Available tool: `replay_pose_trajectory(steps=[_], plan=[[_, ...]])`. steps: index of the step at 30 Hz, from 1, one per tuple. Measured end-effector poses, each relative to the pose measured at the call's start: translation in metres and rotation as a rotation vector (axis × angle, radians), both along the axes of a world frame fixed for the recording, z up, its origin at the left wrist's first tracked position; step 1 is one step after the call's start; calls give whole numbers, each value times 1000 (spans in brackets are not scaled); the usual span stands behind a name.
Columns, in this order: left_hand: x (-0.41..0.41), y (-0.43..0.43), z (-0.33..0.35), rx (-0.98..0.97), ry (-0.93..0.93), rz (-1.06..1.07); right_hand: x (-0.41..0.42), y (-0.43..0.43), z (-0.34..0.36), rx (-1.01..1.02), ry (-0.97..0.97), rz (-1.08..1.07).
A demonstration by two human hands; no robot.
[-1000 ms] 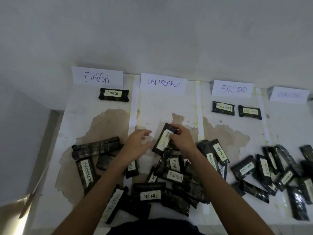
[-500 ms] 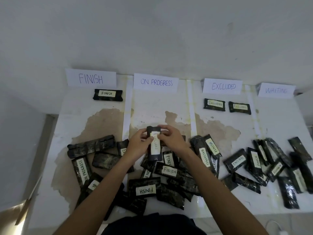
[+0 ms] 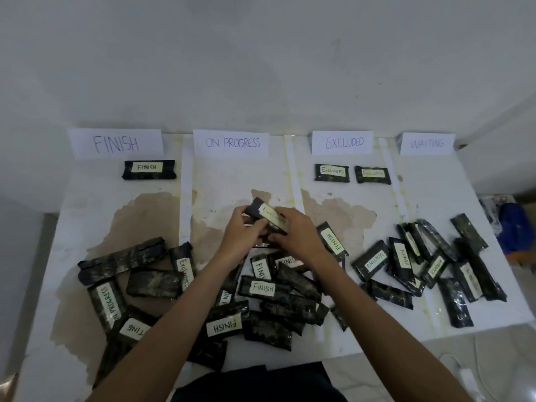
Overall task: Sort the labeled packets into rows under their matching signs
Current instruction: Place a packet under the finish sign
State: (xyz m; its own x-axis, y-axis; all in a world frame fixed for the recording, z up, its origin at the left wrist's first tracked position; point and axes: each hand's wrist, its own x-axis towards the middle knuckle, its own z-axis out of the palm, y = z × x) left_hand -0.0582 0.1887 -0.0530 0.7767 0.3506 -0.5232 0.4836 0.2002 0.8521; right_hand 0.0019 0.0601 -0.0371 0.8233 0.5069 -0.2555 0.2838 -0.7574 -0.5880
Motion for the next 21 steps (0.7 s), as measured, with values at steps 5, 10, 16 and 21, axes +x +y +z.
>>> replay_pose_trajectory(steps=[5,10,16,21], plan=[[28,-23,0,191,4,-175,51,-62,1,-41,-92,6],[59,-61,-13,319,-5,-311,110,-138,-17,-94,-148,24],[86,-113,-42,561,0,-497,168,-209,-48,-183,-108,53],[95,-145,-70,799,-57,-516,203,-241,-81,-146,-84,136]])
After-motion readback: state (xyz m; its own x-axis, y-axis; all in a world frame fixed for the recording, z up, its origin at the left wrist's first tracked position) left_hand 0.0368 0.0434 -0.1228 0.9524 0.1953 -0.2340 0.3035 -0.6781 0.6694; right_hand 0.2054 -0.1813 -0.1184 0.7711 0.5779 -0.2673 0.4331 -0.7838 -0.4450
